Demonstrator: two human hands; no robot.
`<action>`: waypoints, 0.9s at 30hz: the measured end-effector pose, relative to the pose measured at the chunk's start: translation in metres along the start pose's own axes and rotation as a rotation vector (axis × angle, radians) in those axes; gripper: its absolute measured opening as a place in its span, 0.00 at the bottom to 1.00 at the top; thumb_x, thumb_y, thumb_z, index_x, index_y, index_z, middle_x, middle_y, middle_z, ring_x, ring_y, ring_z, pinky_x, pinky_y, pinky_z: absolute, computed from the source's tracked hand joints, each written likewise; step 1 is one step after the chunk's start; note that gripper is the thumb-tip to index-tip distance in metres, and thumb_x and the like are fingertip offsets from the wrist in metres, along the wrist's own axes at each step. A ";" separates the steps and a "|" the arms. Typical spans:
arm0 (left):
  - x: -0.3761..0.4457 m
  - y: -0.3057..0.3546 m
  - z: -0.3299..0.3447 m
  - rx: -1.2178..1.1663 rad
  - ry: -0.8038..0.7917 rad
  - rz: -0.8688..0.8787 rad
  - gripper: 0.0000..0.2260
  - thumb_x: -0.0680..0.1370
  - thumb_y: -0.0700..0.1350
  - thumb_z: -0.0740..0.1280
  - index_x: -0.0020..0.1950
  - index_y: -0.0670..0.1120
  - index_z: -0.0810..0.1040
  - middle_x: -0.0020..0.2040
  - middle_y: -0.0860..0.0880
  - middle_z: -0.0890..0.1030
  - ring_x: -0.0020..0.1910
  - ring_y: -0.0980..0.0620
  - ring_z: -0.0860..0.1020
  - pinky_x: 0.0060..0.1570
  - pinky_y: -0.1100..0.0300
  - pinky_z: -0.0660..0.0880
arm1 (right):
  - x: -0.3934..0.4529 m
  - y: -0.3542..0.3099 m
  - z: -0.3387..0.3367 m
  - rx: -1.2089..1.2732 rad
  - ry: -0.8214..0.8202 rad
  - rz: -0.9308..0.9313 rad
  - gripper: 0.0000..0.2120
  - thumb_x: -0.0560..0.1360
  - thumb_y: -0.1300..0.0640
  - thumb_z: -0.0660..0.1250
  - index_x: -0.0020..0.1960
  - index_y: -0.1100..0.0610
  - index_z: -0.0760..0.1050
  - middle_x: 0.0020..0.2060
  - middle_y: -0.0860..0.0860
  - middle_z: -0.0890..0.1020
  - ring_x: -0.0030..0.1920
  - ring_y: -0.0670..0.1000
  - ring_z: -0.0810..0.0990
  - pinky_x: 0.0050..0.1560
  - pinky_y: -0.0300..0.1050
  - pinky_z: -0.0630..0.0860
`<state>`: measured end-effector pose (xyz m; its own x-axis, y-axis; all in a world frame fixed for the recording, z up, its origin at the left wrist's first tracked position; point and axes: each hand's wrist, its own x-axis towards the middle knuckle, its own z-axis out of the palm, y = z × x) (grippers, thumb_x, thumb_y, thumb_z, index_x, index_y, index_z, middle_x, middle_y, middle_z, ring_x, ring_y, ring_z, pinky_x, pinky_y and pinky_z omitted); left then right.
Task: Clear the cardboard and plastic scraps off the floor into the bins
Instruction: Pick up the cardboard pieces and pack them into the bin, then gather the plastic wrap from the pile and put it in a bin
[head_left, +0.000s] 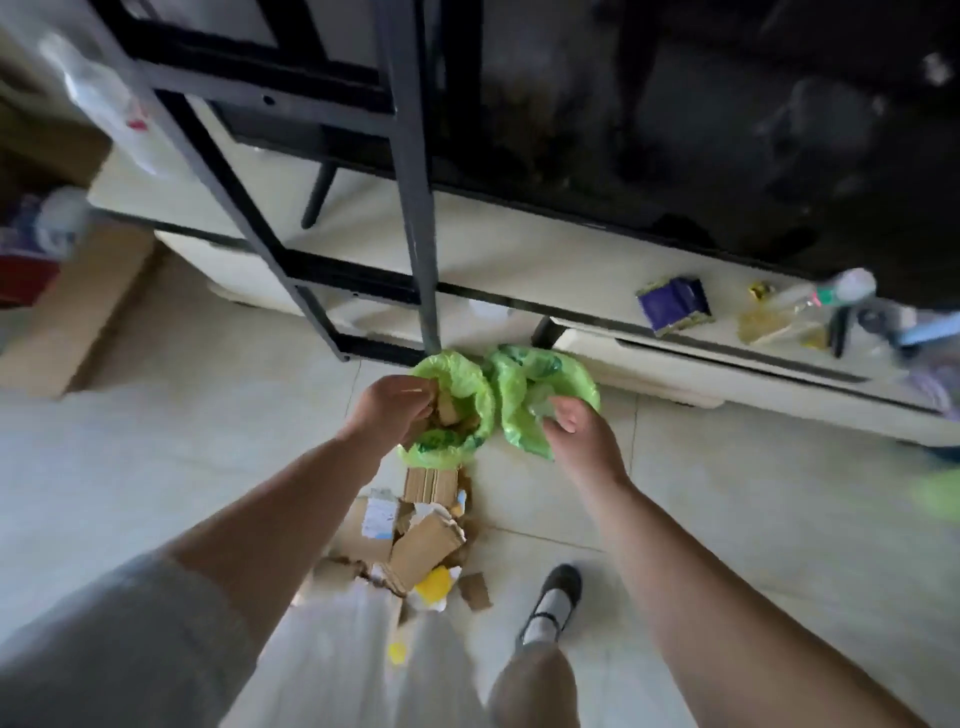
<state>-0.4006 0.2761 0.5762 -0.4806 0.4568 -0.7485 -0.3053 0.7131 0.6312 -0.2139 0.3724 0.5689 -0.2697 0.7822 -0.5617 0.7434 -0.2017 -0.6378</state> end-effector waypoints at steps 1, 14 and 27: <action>-0.009 -0.004 0.010 -0.101 0.075 -0.001 0.06 0.77 0.41 0.65 0.45 0.51 0.76 0.44 0.47 0.81 0.43 0.53 0.79 0.42 0.61 0.77 | 0.011 0.001 -0.009 -0.052 -0.093 -0.054 0.17 0.76 0.57 0.65 0.64 0.56 0.73 0.64 0.53 0.77 0.64 0.51 0.75 0.59 0.42 0.71; -0.145 -0.158 0.105 -0.819 0.576 -0.307 0.10 0.78 0.42 0.64 0.59 0.47 0.76 0.52 0.48 0.81 0.54 0.53 0.79 0.54 0.56 0.72 | -0.009 0.060 -0.025 -0.460 -0.693 -0.252 0.14 0.76 0.59 0.65 0.61 0.55 0.73 0.62 0.54 0.76 0.62 0.52 0.76 0.63 0.48 0.71; -0.186 -0.320 0.188 -1.026 0.697 -0.327 0.10 0.78 0.45 0.65 0.59 0.47 0.76 0.55 0.47 0.80 0.48 0.54 0.78 0.40 0.62 0.72 | -0.063 0.183 0.040 -0.660 -0.836 -0.327 0.15 0.77 0.60 0.63 0.64 0.56 0.72 0.62 0.54 0.76 0.55 0.48 0.74 0.52 0.39 0.66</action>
<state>-0.0589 0.0629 0.4754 -0.4954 -0.2567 -0.8299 -0.8310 -0.1381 0.5388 -0.0856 0.2630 0.4667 -0.6544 0.0471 -0.7547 0.6738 0.4892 -0.5538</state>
